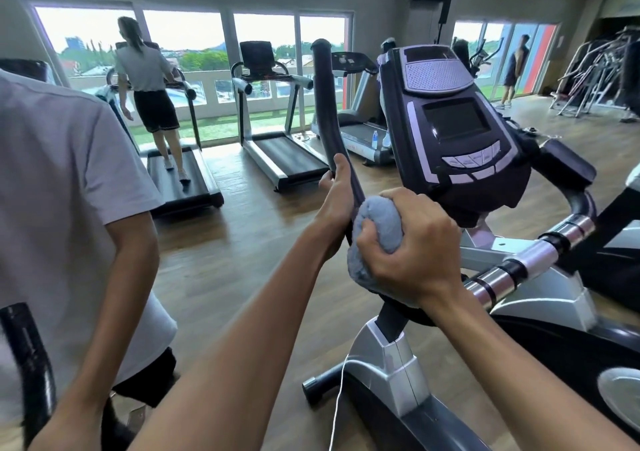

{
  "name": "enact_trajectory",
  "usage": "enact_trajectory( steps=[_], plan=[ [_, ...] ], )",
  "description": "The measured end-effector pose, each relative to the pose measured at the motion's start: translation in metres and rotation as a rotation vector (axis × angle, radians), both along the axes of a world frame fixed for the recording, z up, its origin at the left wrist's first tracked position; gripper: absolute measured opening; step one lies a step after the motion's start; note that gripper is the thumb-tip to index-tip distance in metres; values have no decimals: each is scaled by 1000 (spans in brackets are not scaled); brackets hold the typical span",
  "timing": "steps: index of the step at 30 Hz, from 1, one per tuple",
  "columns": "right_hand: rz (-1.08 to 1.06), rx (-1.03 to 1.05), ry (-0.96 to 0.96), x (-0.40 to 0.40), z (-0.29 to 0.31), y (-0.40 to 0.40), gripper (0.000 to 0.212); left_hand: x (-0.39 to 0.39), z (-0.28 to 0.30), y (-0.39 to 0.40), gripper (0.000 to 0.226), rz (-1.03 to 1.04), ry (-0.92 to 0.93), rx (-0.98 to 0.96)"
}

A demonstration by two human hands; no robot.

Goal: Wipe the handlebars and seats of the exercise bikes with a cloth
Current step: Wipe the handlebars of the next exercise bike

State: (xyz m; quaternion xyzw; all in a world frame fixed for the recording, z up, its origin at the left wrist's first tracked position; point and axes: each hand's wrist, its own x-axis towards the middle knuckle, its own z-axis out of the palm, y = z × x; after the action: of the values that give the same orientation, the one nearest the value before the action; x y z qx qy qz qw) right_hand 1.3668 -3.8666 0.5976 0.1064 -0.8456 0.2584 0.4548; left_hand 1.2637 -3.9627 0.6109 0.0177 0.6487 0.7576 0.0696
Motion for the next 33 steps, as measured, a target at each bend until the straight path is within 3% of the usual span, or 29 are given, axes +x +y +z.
enact_trajectory(
  steps=[4,12,18,23,28,33],
  plan=[
    [-32,68,-81,-1,3,-4,37,1,2,0,73,16,3,13],
    [20,107,10,-8,-3,0,37,-4,-1,-2,71,-2,-34,58],
    [-67,255,-29,7,-28,-14,73,-8,-5,-5,84,-20,-11,100],
    [-83,219,-95,-28,-5,-8,68,-5,-1,-14,97,-179,-72,180],
    [-45,218,-72,-11,-21,-6,70,3,3,-17,79,-222,-99,197],
    [40,248,-67,0,-28,7,65,8,11,-13,93,-240,-119,154]
  ],
)
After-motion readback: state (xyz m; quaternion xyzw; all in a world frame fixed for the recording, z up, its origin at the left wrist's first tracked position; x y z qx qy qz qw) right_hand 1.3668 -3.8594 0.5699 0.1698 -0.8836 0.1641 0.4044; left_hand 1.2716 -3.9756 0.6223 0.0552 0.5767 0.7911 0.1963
